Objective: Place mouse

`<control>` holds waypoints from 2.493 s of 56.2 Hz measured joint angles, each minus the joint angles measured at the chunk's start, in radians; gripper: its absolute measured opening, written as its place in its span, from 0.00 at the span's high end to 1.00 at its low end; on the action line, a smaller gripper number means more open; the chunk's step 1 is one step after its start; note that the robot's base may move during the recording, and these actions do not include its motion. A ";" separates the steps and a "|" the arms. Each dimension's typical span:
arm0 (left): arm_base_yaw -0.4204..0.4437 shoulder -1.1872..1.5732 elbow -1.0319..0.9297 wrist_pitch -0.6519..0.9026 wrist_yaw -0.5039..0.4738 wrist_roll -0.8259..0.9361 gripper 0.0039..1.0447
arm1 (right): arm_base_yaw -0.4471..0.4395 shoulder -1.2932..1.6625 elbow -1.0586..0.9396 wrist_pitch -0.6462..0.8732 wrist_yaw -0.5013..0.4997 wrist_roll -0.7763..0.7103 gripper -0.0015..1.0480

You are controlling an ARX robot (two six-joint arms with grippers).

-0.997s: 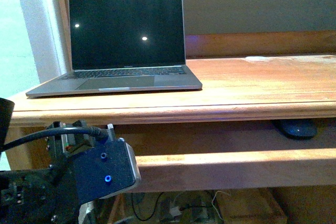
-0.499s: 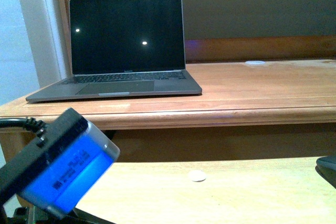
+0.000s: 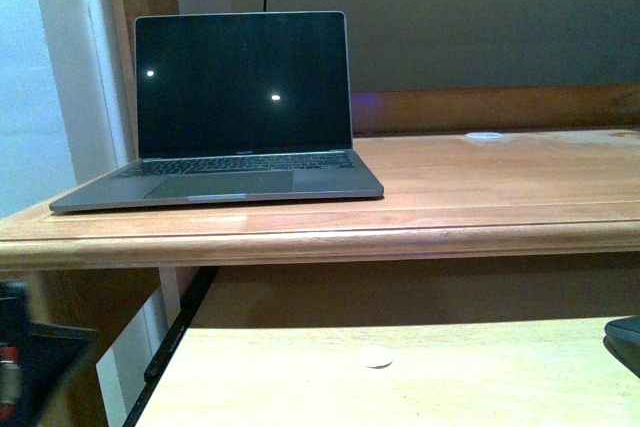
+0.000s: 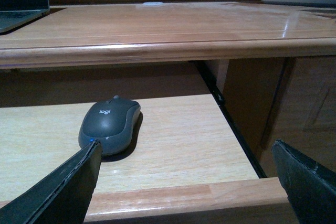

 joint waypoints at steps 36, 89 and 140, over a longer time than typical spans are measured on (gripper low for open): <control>0.017 -0.887 -0.383 -0.134 -0.127 0.193 0.82 | 0.000 0.000 0.000 0.000 0.000 0.000 0.07; 0.282 -0.974 -0.436 -0.160 0.125 0.200 0.94 | 0.217 0.674 0.284 0.250 -0.019 0.075 0.07; 0.282 -0.974 -0.436 -0.160 0.125 0.201 0.07 | 0.380 1.312 0.581 0.158 0.361 0.003 0.07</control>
